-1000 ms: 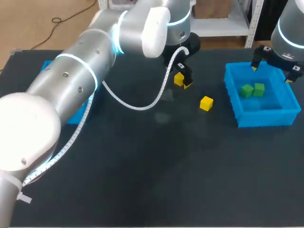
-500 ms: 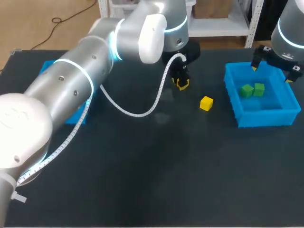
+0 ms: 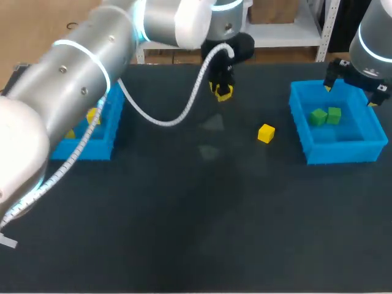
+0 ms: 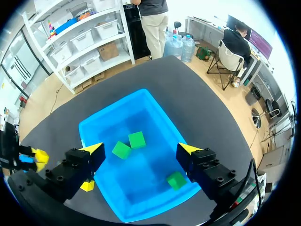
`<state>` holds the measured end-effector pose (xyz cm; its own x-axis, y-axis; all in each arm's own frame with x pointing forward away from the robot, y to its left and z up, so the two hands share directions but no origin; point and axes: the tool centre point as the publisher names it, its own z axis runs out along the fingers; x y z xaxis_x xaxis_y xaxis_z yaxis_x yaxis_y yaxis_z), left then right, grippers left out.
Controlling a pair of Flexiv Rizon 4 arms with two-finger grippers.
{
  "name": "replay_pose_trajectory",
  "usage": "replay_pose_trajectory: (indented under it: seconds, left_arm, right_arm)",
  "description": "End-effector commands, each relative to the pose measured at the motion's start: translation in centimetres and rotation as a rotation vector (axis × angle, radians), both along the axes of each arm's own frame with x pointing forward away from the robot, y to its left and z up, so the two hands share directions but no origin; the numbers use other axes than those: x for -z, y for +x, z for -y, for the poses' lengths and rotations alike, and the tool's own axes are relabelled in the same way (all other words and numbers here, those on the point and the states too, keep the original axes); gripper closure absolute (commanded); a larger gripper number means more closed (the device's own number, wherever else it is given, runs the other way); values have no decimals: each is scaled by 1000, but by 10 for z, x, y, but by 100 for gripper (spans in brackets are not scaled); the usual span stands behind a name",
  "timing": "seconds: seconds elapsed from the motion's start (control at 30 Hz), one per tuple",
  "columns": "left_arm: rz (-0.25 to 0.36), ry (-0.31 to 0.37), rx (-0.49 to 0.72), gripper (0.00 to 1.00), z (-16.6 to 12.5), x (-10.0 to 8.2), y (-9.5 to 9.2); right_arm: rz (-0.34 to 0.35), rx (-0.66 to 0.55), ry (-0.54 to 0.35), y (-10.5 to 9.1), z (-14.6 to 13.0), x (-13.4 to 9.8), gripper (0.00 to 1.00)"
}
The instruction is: Put the green cubes in the right bin and the yellow cubes in the left bin.
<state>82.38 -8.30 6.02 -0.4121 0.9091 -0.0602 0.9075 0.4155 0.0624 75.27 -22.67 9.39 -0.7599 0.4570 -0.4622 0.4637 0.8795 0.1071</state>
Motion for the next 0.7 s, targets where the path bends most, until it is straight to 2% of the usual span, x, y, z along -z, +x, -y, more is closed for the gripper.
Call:
replay_pose_trajectory:
  seconds: [0.03,0.17,0.33,0.47,0.5,0.7]
  left_arm:
    - [107,-97,-41,100,-58,-50,-33]
    - [166,-98,-157,100,-121,-73,-34]
    - [205,-84,-342,100,-205,-84,-36]
    - [213,-74,-472,100,-261,-83,-44]
    - [216,-71,-499,100,-271,-82,-52]
    - [205,-43,-635,100,-329,-69,-68]
  right_arm:
    - [7,1,-1,-2,1,0,0]
    - [7,1,-1,-2,1,0,0]
    - [7,1,-1,-2,1,0,0]
    - [7,1,-1,-2,1,0,0]
    - [7,1,-1,-2,1,0,0]
    - [7,1,-1,-2,1,0,0]
